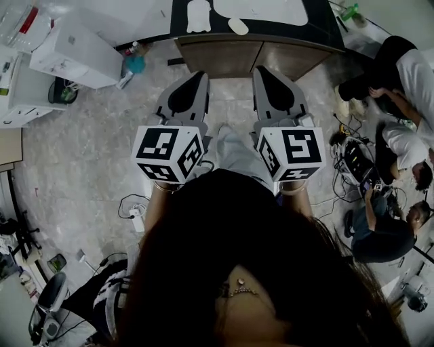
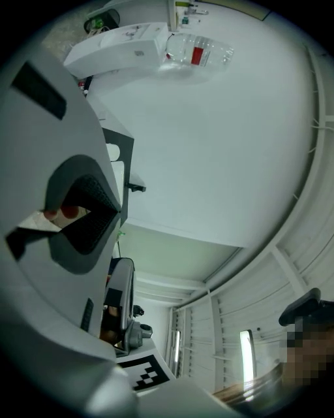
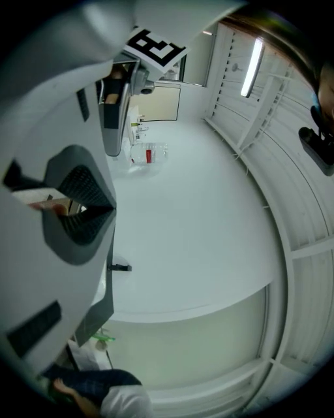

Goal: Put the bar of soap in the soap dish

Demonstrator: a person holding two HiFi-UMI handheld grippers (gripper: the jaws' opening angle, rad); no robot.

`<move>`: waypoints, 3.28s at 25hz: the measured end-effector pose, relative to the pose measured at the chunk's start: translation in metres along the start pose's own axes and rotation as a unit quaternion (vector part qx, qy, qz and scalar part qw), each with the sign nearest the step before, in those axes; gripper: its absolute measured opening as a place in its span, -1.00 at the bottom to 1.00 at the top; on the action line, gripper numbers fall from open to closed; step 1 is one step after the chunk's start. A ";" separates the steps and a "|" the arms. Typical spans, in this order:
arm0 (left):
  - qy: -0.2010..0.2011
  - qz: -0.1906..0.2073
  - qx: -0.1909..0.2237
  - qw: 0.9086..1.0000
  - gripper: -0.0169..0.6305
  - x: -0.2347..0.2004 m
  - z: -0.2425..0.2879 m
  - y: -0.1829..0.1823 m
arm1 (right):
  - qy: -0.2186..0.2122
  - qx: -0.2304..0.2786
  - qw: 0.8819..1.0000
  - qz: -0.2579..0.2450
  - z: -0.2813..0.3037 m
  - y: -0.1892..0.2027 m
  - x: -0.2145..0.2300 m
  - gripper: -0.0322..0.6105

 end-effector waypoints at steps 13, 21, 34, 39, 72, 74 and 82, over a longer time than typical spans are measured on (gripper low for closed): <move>-0.048 -0.025 -0.024 0.998 -0.96 -0.067 0.089 -0.009 | 0.005 -0.047 0.998 0.047 0.117 0.000 0.084 -0.85; -0.033 -0.025 -0.042 0.998 -0.96 -0.111 0.150 -0.005 | 0.034 -0.079 0.995 0.053 0.182 0.014 0.109 -0.85; 0.033 -0.035 -0.054 0.997 -0.96 -0.176 0.235 -0.012 | 0.075 -0.095 0.991 0.056 0.263 0.001 0.139 -0.85; 0.044 -0.042 -0.076 0.995 -0.96 -0.172 0.262 0.002 | 0.062 -0.149 0.985 0.067 0.279 0.026 0.164 -0.76; 0.024 -0.090 -0.197 0.976 -0.96 -0.156 0.330 0.107 | -0.009 -0.412 0.903 0.122 0.336 0.230 0.220 -0.15; 0.023 -0.088 -0.199 0.976 -0.96 -0.156 0.328 0.109 | -0.010 -0.411 0.902 0.131 0.336 0.230 0.219 -0.16; 0.023 -0.082 -0.204 0.975 -0.96 -0.153 0.319 0.113 | -0.024 -0.366 0.899 0.238 0.332 0.216 0.218 -0.51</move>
Point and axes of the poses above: the fingertips, and each gripper's own axes: z forward along the fingers, x to its right, y out of its underside, the point moved 1 cm from there along -z, backward along the fingers, and after that the axes turned 12 degrees about z, right-handed, at the moved point
